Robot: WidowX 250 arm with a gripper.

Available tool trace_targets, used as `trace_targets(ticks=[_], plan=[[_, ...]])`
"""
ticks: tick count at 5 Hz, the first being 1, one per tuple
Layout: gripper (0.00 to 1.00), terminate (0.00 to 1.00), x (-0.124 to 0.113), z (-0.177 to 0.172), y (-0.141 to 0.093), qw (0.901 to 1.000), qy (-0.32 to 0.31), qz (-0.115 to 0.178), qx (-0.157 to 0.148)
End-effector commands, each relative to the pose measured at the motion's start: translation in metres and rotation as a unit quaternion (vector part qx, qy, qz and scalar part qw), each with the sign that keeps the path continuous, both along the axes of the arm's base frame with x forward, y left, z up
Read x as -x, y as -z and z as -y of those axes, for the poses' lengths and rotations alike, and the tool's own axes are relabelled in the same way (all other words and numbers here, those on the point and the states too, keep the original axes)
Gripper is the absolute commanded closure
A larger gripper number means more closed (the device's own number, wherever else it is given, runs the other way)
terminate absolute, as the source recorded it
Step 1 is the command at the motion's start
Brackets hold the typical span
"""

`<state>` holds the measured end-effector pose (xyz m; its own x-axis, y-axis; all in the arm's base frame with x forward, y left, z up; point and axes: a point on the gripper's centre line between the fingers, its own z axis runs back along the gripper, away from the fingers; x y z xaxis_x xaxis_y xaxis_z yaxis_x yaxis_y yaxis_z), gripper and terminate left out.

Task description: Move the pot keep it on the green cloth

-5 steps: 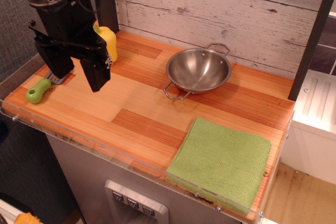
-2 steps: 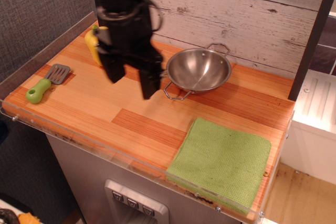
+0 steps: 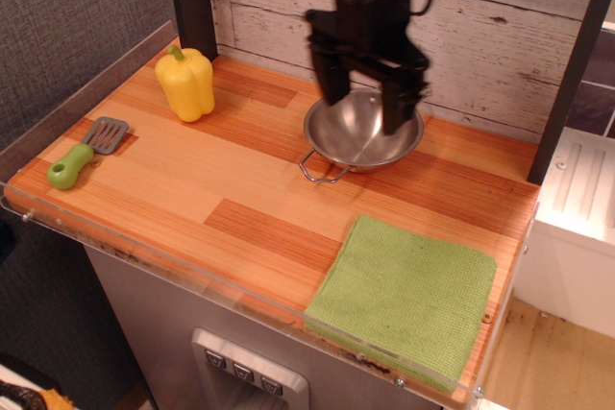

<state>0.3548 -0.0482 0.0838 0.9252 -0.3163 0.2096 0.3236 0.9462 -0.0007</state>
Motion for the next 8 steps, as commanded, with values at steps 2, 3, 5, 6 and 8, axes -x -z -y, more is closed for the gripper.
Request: trace_targets(ticks=[2, 3, 5, 6, 8], plan=[[0.00, 0.00, -0.019, 0.023, 0.020, 0.9997, 0.018, -0.005, -0.014], [0.00, 0.00, -0.014, 0.020, 0.032, 0.9995, 0.013, -0.022, -0.017], [0.00, 0.00, -0.013, 0.020, 0.051, 0.9984, 0.015, -0.046, -0.030], [1.00, 0.00, -0.012, 0.020, 0.055, 0.9985, 0.019, -0.039, -0.035], [1.00, 0.00, -0.010, 0.020, 0.056, 0.9980, 0.022, -0.043, -0.041]])
